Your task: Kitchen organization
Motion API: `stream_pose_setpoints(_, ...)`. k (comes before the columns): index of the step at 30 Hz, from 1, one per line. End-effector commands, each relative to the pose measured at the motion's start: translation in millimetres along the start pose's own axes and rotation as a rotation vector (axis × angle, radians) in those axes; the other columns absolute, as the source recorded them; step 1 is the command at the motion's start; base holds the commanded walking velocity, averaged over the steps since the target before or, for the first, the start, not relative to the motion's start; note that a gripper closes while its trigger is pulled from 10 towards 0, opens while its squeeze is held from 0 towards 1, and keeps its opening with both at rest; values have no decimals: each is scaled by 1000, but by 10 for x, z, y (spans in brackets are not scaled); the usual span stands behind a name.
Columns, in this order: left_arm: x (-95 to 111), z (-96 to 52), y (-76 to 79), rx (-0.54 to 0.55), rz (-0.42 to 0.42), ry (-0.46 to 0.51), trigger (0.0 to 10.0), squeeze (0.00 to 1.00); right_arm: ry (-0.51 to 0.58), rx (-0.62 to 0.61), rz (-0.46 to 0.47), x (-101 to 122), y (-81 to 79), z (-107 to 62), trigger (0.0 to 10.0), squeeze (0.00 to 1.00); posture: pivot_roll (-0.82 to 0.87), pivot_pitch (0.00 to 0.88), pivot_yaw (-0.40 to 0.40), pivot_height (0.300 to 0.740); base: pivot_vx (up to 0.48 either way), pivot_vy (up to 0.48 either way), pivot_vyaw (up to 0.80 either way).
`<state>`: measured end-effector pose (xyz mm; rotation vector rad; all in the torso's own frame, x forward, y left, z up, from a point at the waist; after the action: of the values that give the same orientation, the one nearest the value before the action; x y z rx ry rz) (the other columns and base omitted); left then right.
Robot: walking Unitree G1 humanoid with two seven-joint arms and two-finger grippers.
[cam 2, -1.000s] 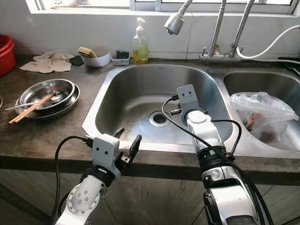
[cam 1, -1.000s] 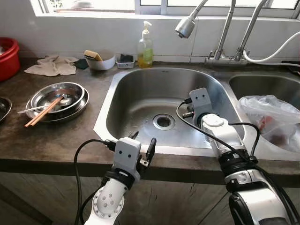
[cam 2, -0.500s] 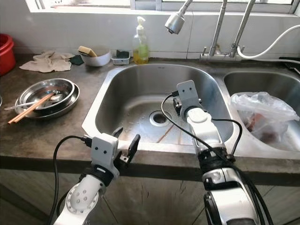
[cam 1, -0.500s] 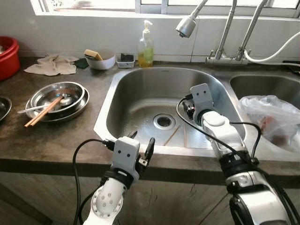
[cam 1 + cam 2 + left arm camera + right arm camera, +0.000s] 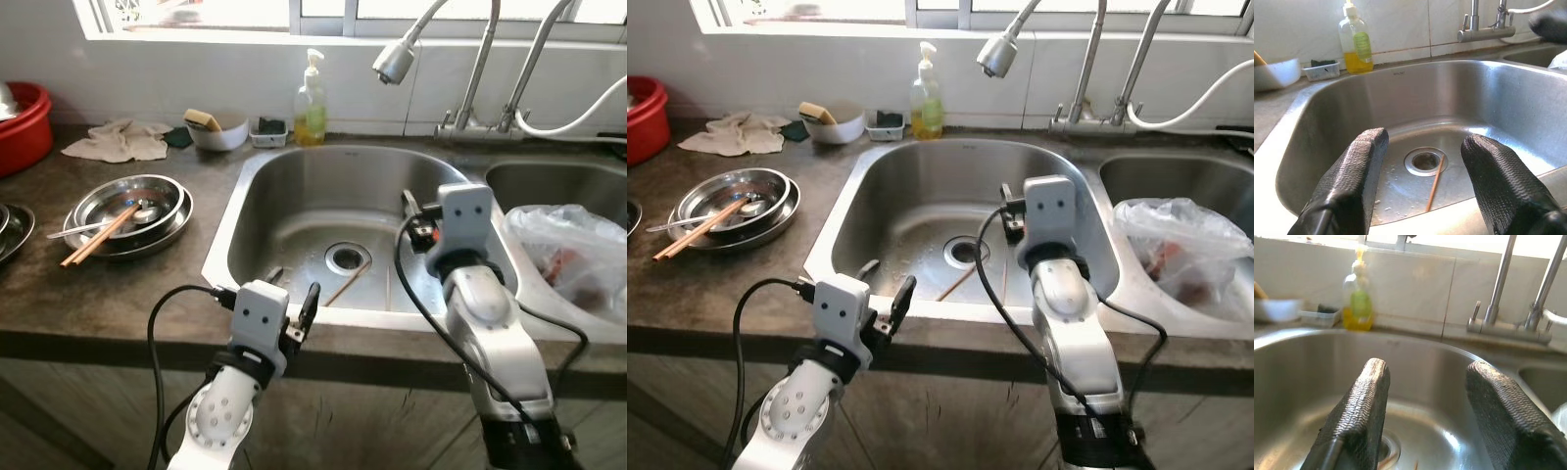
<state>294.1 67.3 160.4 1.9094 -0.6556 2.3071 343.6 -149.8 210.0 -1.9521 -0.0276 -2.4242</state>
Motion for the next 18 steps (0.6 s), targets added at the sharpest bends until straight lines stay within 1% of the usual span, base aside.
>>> stream_pose_setpoints(1, -34, -20, 5, -6, 1, -7, 10000, 0, 45, 8, 9, 74, -28, -117, 10000, 0, 107, 22, 2, 740, 0, 0, 0)
stream_pose_setpoints(3, -55, -29, 6, -6, 3, -12, 10000, 0, 41, 6, 14, 38, -22, -232, 10000, 0, 106, 20, 6, 740, 0, 0, 0)
stream_pose_setpoints(4, -61, -30, 5, -6, 3, -14, 10000, 0, 42, 7, 14, 32, -25, -252, 10000, 0, 103, 18, 8, 740, 0, 0, 0)
stream_pose_setpoints(5, -66, -33, 2, -4, 2, -16, 10000, 0, 28, 17, 21, 3, -39, -301, 10000, 0, 100, 16, 12, 740, 0, 0, 0)
stream_pose_setpoints(6, -75, -40, 4, -3, 1, -18, 10000, 0, 14, 31, 27, -30, -54, -389, 10000, 0, 97, 14, 16, 740, 0, 0, 0)
stream_pose_setpoints(7, -79, -44, 6, -3, 2, -20, 10000, 0, 12, 35, 26, -37, -58, -422, 10000, 0, 97, 10, 17, 740, 0, 0, 0)
stream_pose_setpoints(9, -96, -58, 22, -12, 4, -24, 10000, 0, 4, 39, 39, -56, -67, -473, 10000, 0, 97, 11, 16, 740, 0, 0, 0)
stream_pose_setpoints(13, -121, -84, 30, -18, 0, -34, 10000, 0, 7, 21, 62, -43, -81, -517, 10000, 0, 92, 11, 25, 740, 0, 0, 0)
stream_pose_setpoints(18, -157, -110, 86, -29, -7, -48, 10000, 0, -4, 22, 95, -72, -184, -551, 10000, 0, 102, 23, 22, 740, 0, 0, 0)
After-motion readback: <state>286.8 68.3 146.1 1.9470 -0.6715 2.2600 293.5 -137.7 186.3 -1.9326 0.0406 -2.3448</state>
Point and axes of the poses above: a point about 5 cm out from each wrist's last joint towards the gripper, its own z axis pointing out of the wrist towards the gripper, its own x axis along the axis of the wrist's last joint, y = z × x, the point moved 6 cm from there along z, pointing out of the wrist towards the gripper, and after that the axes turned 7 degrees about z, right-handed, at the moved point
